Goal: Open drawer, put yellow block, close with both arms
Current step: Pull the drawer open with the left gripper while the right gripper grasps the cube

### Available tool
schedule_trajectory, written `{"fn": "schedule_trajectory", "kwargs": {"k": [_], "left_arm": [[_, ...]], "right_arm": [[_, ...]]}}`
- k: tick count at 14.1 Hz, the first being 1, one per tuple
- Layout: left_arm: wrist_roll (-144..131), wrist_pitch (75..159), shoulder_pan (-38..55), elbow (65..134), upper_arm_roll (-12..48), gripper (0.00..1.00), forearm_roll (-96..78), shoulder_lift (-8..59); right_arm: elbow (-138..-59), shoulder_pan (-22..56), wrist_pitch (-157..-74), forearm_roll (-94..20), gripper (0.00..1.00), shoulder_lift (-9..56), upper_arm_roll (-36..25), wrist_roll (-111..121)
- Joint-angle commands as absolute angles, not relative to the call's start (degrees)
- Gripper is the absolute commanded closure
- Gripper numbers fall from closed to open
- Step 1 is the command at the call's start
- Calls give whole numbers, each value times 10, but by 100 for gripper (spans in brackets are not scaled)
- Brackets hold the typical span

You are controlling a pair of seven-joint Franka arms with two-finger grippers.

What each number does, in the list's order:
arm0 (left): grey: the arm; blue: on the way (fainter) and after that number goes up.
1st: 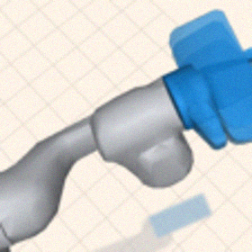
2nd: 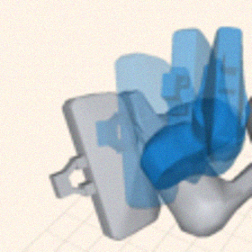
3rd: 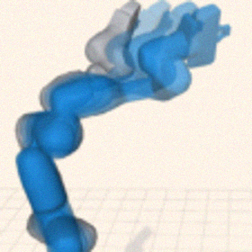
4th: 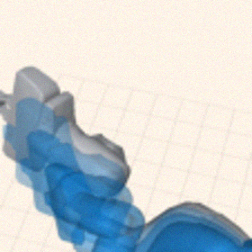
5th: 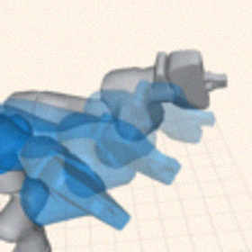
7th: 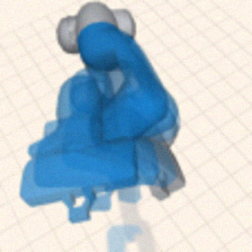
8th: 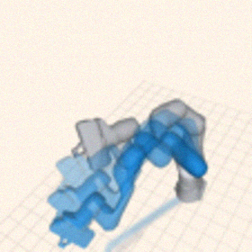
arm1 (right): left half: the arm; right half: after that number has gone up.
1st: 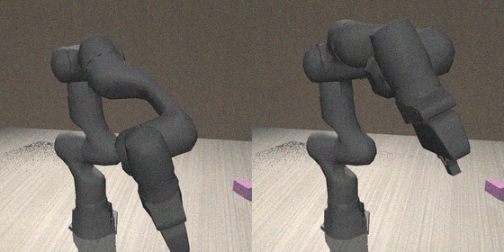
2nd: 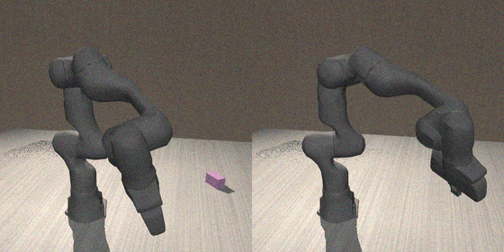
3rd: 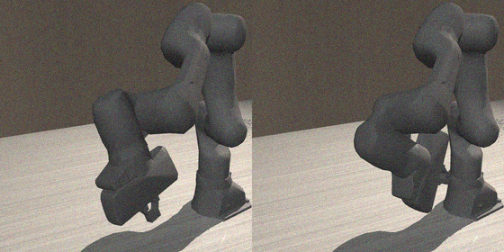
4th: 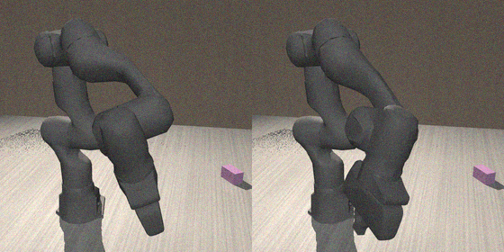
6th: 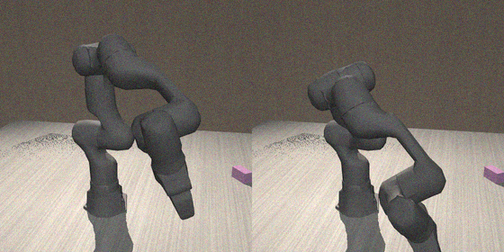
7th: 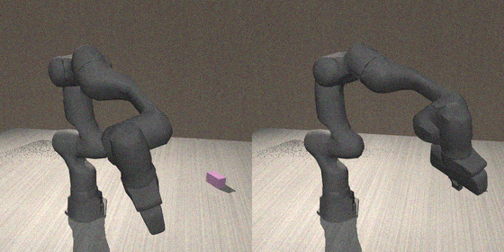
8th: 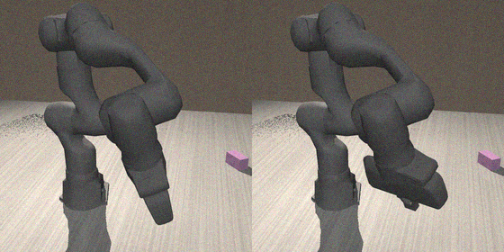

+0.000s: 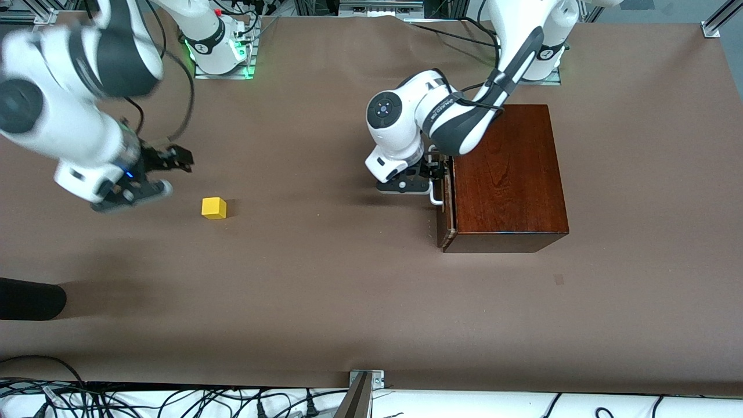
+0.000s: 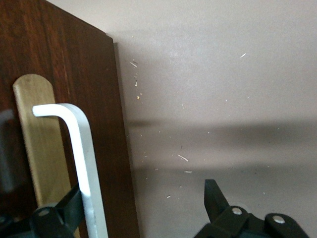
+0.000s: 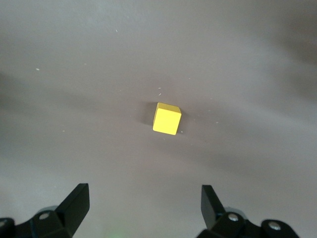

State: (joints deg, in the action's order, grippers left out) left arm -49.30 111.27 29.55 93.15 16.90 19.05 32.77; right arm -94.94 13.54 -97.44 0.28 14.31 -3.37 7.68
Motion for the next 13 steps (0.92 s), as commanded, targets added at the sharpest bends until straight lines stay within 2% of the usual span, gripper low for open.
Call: {"fn": "schedule_trajectory", "kwargs": {"k": [1, 5, 8, 11, 13], "left_arm": [[-508, 1156, 312, 913, 171, 0, 190, 345], [-509, 1156, 343, 856, 172, 0, 181, 372], [-508, 1155, 359, 833, 171, 0, 181, 383], [-507, 1143, 358, 824, 171, 0, 185, 378], [-504, 1118, 353, 815, 170, 0, 183, 363]], "right_arm": [[-940, 134, -996, -11, 0, 173, -32, 89], [-1070, 134, -1156, -13, 0, 170, -32, 85], [-1115, 133, -1235, -14, 0, 193, -33, 68], [-1192, 129, -1351, -14, 0, 199, -33, 68], [-1215, 120, -1397, -14, 0, 211, -33, 68]]}}
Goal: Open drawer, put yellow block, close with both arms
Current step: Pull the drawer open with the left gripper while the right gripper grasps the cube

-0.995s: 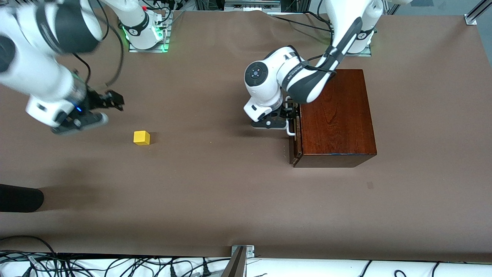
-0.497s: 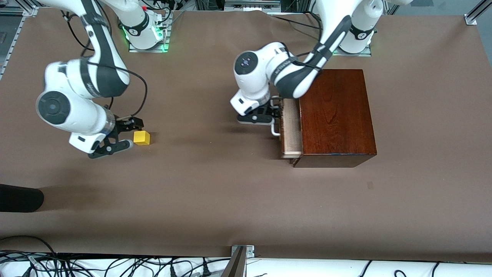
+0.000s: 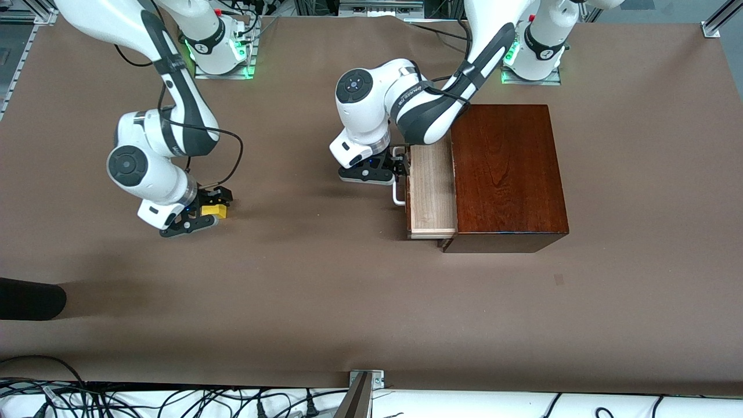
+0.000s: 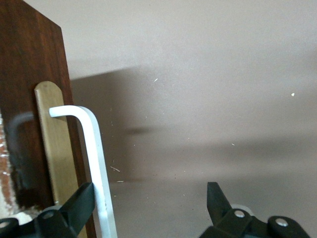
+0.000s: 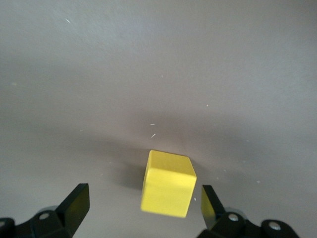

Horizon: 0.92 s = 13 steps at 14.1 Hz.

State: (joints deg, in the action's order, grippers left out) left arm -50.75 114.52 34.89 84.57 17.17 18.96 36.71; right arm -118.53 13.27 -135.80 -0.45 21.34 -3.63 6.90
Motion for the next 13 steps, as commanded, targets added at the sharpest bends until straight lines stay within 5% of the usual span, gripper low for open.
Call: {"fn": "schedule_trajectory", "kwargs": {"k": [1, 5, 8, 11, 12, 13], "left_arm": [[-500, 1092, 351, 808, 170, 0, 182, 353], [-497, 971, 329, 759, 172, 0, 179, 304], [-492, 948, 280, 759, 172, 0, 150, 249], [-374, 902, 216, 758, 172, 0, 146, 201], [-325, 890, 192, 758, 172, 0, 138, 189], [-276, 883, 160, 758, 170, 0, 124, 178]], "right_arm": [[-1216, 115, -1399, -14, 0, 214, -33, 69], [-1221, 103, -1414, -15, 6, 235, -33, 68], [-1238, 100, -1444, -15, 26, 239, -33, 67], [-1236, 98, -1446, -15, 67, 243, -33, 65], [-1234, 98, -1443, -15, 92, 239, -33, 64], [-1228, 99, -1440, -15, 100, 235, -31, 60]]}}
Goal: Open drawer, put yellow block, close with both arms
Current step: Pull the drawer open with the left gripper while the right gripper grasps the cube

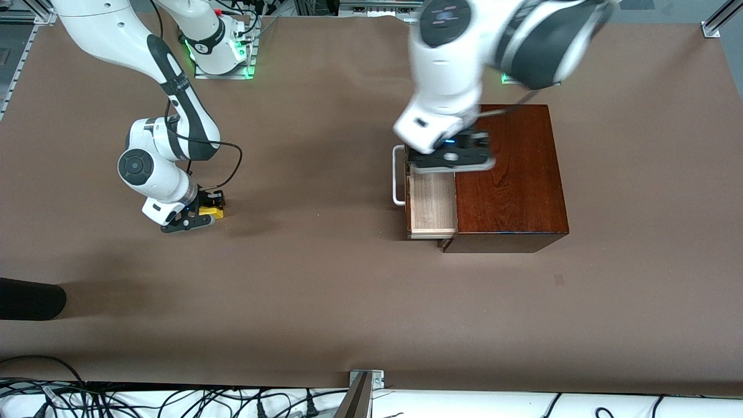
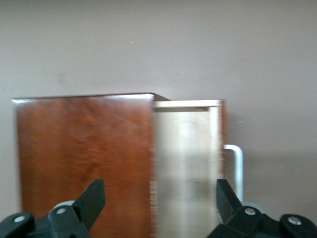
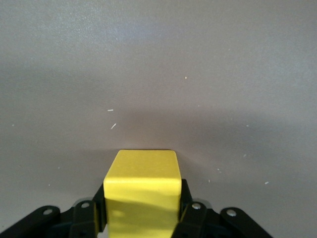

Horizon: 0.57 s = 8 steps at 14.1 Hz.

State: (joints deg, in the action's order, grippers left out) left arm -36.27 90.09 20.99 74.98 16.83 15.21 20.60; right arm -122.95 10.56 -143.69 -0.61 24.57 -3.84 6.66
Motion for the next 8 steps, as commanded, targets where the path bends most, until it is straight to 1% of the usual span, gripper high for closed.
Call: {"fn": "schedule_trajectory", "kwargs": {"k": [1, 3, 4, 6, 8], "left_arm": [[-227, 882, 134, 767, 167, 0, 107, 157], [-138, 880, 76, 772, 163, 0, 94, 143], [-105, 886, 61, 791, 153, 0, 83, 121], [-61, 888, 60, 833, 79, 0, 30, 77], [-5, 902, 63, 880, 3, 0, -14, 38]], "right_arm": [[-1213, 99, -1430, -15, 100, 229, -28, 61], [-1161, 102, -1365, -13, 100, 218, -15, 63], [-1126, 101, -1321, -12, 100, 219, -4, 66], [-1057, 112, -1261, -10, 100, 223, 7, 75], [-1009, 131, -1213, -10, 100, 223, 18, 103]]}}
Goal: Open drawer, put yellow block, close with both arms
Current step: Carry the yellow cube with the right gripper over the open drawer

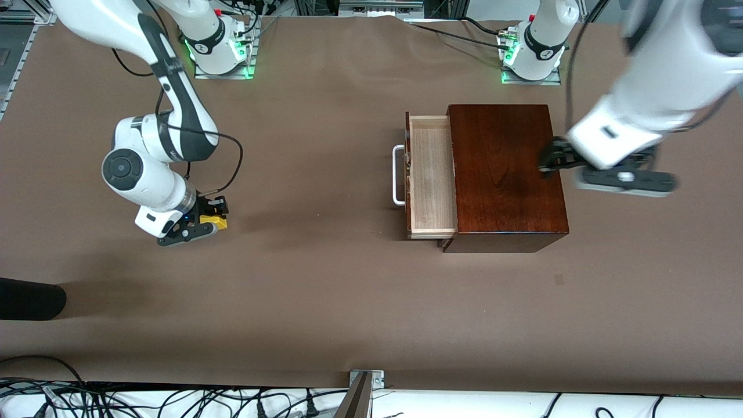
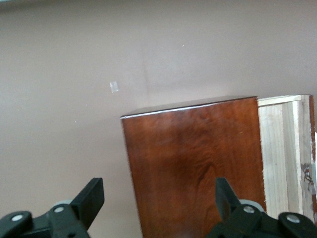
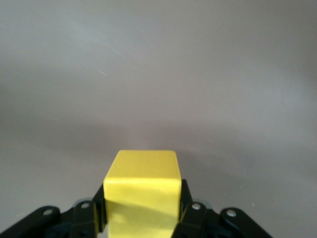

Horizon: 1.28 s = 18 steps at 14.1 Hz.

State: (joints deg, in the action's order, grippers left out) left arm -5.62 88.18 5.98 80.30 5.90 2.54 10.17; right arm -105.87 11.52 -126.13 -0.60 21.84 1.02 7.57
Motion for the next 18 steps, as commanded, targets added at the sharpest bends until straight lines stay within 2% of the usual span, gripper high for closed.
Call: {"fn": "schedule_trajectory", "kwargs": {"k": [1, 2, 4, 8, 11, 15, 18], "left_arm": [[8, 941, 60, 913, -13, 0, -12, 20], [9, 984, 55, 953, -24, 0, -12, -3], [11, 1001, 56, 985, -49, 0, -12, -19], [7, 979, 57, 974, -52, 0, 3, -15], [7, 974, 52, 969, -52, 0, 10, -11], [5, 973, 59, 967, -51, 0, 18, -10], [23, 969, 60, 967, -51, 0, 25, -12]], "right_arm": [[-990, 139, -1208, -11, 100, 223, 25, 125], [-966, 149, -1201, -11, 100, 225, 27, 139], [-923, 188, -1164, -11, 100, 232, 27, 143], [-834, 308, -1105, -8, 100, 256, 27, 164], [-704, 405, -1034, -5, 100, 320, 26, 178], [-627, 484, -1064, -6, 100, 373, 26, 170], [-609, 543, -1119, 12, 100, 408, 20, 169]]}}
